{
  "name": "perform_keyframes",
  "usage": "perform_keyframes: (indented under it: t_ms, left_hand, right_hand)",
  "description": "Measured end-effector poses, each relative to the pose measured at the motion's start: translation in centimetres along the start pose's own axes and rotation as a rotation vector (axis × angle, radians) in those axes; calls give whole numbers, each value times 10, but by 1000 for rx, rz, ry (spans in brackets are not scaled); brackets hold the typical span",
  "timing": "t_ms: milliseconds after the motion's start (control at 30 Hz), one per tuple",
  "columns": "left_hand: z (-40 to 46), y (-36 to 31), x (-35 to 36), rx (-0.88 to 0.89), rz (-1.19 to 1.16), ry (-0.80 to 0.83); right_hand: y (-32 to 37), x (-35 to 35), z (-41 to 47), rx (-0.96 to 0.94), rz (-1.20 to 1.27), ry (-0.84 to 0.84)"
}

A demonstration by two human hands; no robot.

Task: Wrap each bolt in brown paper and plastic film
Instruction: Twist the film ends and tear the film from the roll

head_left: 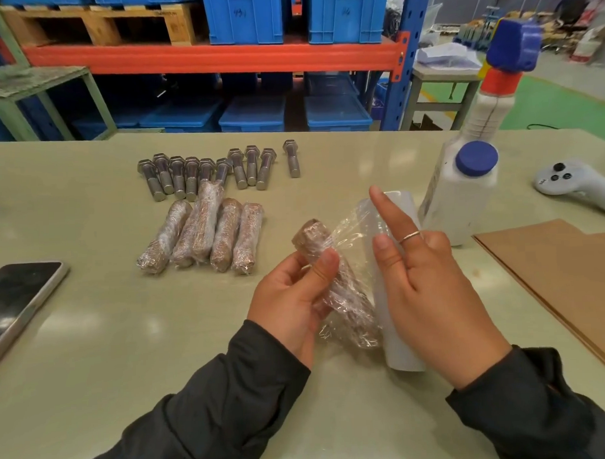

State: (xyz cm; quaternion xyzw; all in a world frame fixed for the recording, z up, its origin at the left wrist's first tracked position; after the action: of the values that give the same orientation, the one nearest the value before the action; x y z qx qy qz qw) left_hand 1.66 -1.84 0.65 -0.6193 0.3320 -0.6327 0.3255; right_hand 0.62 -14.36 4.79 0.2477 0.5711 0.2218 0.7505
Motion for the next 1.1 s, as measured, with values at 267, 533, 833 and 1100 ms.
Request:
perform_keyframes:
  t_ms: [267,533,833,1100]
  left_hand:
    - [1,-8,5,31,-19,99]
    - [1,-15,12,74,91,218]
    - [0,-3,6,27,122,137]
    - [-7,7,18,38,166,226]
  right_hand:
    - [-1,1,7,-83,-220,-30]
    - [6,6,-1,-106,-288,-8]
    - [11,6,-5,-108,-327,-71]
    - [8,2,-5,-62,-309,-203]
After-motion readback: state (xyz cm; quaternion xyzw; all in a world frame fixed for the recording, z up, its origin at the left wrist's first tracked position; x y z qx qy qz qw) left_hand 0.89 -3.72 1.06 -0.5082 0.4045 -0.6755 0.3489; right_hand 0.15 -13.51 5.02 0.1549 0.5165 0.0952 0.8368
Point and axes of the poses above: each hand's wrist, its own z-axis towards the middle knuckle, its own x-axis out of the palm, y = z × x, the point moved 6 cm from there along z, towards the middle knuckle, and after that the axes turned 9 degrees about x, right-handed, at the moved point
